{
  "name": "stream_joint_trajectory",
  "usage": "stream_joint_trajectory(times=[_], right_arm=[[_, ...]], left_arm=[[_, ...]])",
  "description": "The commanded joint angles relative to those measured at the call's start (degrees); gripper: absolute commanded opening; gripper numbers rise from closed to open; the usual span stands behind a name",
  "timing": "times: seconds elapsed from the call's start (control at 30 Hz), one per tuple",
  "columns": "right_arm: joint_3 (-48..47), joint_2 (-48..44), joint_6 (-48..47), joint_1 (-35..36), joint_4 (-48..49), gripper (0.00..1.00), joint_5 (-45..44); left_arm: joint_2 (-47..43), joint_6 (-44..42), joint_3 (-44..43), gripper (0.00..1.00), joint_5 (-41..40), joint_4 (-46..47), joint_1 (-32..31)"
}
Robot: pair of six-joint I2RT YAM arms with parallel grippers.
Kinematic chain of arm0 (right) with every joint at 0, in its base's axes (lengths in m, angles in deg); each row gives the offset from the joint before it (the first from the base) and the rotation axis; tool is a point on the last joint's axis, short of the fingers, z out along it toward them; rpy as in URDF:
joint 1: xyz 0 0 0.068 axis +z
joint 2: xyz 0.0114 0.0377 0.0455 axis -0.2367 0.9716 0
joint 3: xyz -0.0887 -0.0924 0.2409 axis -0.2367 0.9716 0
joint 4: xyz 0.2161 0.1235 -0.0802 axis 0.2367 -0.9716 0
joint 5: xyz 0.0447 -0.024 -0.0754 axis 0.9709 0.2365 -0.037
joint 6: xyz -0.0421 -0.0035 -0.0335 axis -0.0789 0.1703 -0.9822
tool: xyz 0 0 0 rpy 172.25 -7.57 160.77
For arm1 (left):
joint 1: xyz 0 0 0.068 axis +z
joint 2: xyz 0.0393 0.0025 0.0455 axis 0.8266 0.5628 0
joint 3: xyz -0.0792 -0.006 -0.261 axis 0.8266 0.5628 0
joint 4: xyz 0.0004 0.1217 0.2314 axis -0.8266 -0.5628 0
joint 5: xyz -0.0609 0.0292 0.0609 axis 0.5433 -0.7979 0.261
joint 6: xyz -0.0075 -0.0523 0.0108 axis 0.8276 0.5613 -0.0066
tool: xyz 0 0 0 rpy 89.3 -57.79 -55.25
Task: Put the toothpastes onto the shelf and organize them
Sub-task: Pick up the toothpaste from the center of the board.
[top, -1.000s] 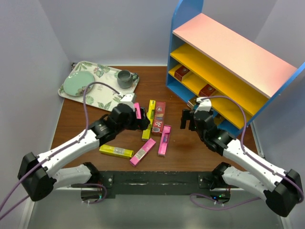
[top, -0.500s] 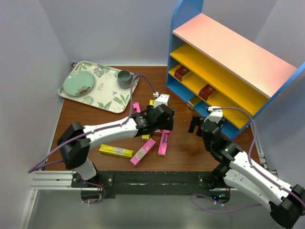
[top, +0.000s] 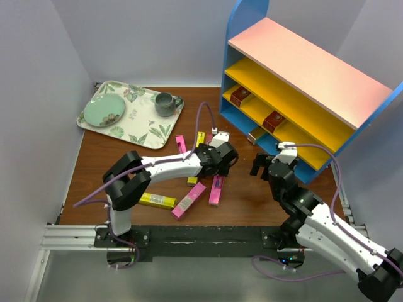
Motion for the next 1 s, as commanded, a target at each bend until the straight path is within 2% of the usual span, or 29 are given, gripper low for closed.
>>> stream_joint_trajectory(times=[0.0, 0.37, 0.6, 0.9, 0.97], right_arm=[[0.73, -0.50, 0.06, -0.11, 3.31, 0.98, -2.41], [2.32, -0.77, -0.12, -0.11, 5.51, 0.98, -1.44], [3.37, -1.12, -0.11, -0.11, 6.48, 0.98, -1.27], [3.63, -1.29, -0.03, -0.11, 6.66, 0.98, -1.18], [3.64, -1.29, -0.03, -0.11, 6.75, 0.98, -1.18]], left_arm=[[1.28, 2.22, -2.43, 0.87, -4.09, -2.51, 0.05], [1.98, 3.10, -2.61, 0.93, -5.86, -4.09, 0.40], [3.04, 3.01, -2.70, 0.86, -4.19, -2.77, 0.67], [-1.53, 3.98, 0.56, 0.85, -1.03, 2.32, 2.95], [-1.00, 3.72, -0.15, 0.81, -0.67, 2.33, 3.30]])
